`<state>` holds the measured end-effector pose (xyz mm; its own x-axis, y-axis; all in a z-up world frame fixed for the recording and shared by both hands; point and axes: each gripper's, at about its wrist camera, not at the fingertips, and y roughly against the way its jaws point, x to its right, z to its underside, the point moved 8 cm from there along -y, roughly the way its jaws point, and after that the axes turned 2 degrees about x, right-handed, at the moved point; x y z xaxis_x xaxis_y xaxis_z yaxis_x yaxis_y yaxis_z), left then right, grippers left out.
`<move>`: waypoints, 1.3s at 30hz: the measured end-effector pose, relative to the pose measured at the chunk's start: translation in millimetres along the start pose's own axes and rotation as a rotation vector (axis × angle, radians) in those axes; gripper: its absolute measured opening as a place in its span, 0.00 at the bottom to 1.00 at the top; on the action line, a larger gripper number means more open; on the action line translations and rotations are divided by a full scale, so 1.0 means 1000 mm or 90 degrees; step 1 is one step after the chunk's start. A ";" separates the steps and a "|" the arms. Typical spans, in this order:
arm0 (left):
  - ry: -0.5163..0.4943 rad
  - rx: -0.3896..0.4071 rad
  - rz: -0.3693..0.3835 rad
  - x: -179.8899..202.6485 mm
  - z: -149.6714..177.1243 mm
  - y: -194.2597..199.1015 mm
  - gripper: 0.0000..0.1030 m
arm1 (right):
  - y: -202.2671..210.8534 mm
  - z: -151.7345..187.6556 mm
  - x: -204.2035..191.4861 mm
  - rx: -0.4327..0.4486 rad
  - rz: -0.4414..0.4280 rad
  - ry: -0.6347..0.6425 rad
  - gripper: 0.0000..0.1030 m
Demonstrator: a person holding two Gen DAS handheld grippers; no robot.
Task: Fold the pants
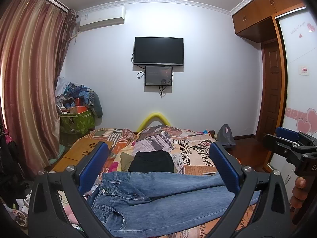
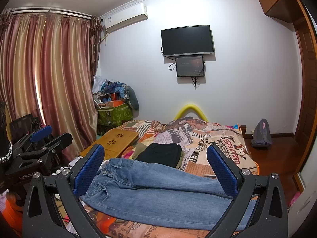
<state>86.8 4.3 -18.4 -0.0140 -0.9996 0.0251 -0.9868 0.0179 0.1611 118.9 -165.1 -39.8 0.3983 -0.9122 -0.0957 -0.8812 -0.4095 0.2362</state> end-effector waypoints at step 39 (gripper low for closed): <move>0.022 -0.029 -0.007 -0.023 0.009 -0.039 1.00 | -0.022 0.011 0.014 -0.028 0.004 -0.019 1.00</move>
<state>124.6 26.6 -33.8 0.0024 -0.9984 0.0569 -0.9784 0.0094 0.2067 141.1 -169.1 -56.5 0.3841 -0.9151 -0.1223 -0.8713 -0.4031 0.2798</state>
